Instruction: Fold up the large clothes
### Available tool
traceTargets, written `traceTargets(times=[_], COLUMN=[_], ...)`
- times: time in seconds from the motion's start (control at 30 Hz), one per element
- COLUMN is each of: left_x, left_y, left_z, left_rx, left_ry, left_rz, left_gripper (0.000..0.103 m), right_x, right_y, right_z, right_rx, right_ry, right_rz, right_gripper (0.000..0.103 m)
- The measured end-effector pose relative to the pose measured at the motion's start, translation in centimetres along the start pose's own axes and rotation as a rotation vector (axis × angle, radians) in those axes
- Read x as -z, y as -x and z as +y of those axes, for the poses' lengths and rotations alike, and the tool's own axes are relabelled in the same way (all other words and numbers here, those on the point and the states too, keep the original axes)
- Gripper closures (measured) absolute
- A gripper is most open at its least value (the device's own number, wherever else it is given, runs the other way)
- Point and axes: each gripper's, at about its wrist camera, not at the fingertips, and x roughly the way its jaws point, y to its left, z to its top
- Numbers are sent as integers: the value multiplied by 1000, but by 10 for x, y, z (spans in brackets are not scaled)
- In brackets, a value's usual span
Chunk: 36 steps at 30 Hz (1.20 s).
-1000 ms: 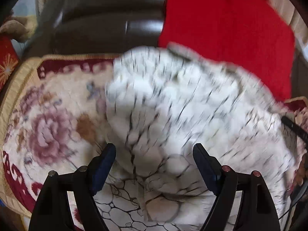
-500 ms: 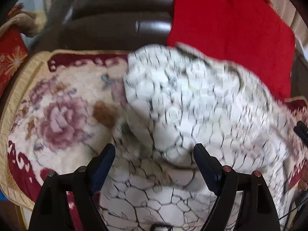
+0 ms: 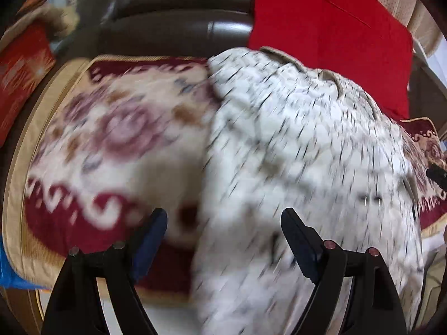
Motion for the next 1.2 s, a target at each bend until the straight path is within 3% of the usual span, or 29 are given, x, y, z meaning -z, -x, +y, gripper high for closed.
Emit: traceTargets(times=[0.17, 0.37, 0.5, 0.63, 0.77, 0.9, 1.07, 1.13, 1.2], left_x=[71, 139, 156, 169, 181, 193, 200, 206, 212], left_y=[14, -8, -39, -76, -91, -89, -86, -86, -100], left_z=[44, 69, 74, 74, 64, 45, 33, 33, 37], left_rx=[61, 262, 342, 445, 648, 716, 810, 795, 807], left_ry=[102, 262, 294, 343, 375, 286, 278, 295, 381], left_rz=[50, 84, 107, 180, 208, 213, 190, 194, 245], left_gripper=[19, 19, 19, 19, 19, 20, 23, 22, 17], right_x=[39, 89, 120, 143, 159, 171, 182, 189, 193], right_y=[38, 50, 47, 44, 48, 50, 36, 27, 20], right_z=[-38, -68, -80, -89, -93, -96, -104, -107, -107], right_rx=[-63, -127, -147, -164, -157, -172, -174, -182, -222], right_ry=[-102, -190, -257, -322, -349, -364, -380, -394, -421], right_rz=[45, 142, 209, 253, 278, 280, 307, 325, 337], right_gripper=[29, 28, 28, 28, 28, 27, 26, 26, 26])
